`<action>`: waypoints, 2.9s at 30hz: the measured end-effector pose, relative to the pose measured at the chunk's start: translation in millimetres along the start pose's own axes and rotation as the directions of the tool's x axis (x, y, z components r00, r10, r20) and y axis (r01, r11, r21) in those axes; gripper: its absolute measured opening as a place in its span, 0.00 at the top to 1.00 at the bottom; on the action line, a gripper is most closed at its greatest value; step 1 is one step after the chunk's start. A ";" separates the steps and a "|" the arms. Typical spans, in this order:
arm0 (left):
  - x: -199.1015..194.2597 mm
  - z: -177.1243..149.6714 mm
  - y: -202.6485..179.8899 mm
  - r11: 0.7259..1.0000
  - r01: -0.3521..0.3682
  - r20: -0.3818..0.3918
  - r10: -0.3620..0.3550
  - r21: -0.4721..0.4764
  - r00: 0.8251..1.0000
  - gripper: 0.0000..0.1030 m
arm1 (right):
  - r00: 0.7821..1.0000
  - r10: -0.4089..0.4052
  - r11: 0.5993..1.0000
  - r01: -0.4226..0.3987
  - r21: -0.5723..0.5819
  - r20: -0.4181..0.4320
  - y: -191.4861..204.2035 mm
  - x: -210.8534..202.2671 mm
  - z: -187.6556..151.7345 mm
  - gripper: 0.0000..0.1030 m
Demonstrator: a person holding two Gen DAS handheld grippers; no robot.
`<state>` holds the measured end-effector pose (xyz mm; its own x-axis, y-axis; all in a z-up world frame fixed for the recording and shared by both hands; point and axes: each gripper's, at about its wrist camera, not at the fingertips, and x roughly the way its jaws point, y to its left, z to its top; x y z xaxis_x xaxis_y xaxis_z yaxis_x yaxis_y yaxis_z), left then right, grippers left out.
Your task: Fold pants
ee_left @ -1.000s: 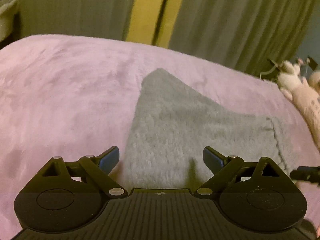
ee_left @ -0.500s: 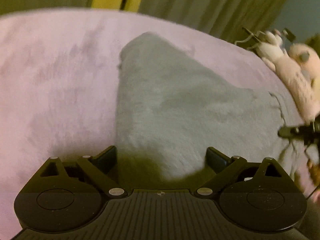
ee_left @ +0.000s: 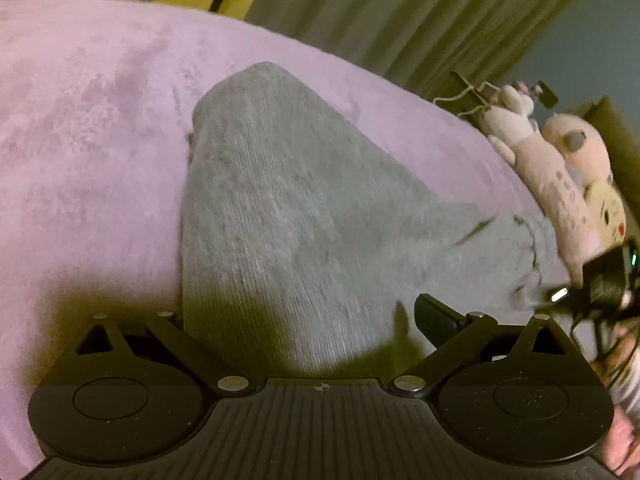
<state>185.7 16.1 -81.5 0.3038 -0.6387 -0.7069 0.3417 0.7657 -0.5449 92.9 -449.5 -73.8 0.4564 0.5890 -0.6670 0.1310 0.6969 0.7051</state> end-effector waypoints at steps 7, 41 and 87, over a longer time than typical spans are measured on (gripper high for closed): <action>-24.2 0.2 -15.3 0.993 -0.096 0.081 0.101 -0.062 0.992 0.64 | 0.978 -0.205 0.970 0.209 -0.125 0.044 47.8 -0.5 -7.9 0.50; 16.4 97.9 -2.5 0.970 -0.243 0.158 0.242 -0.016 0.957 0.62 | 0.946 -0.267 0.915 0.309 -0.261 0.183 109.8 78.1 85.1 0.52; -42.2 -28.2 -53.2 0.952 -0.306 0.281 0.290 0.014 0.915 0.19 | 0.941 -0.262 0.933 0.304 -0.193 0.214 130.2 68.3 -13.5 0.90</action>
<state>129.7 4.4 -35.4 0.6270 -0.3834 -0.6782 0.2448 0.9234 -0.2956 129.2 -313.0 -30.8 0.5831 0.2839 -0.7612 0.0912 0.9081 0.4086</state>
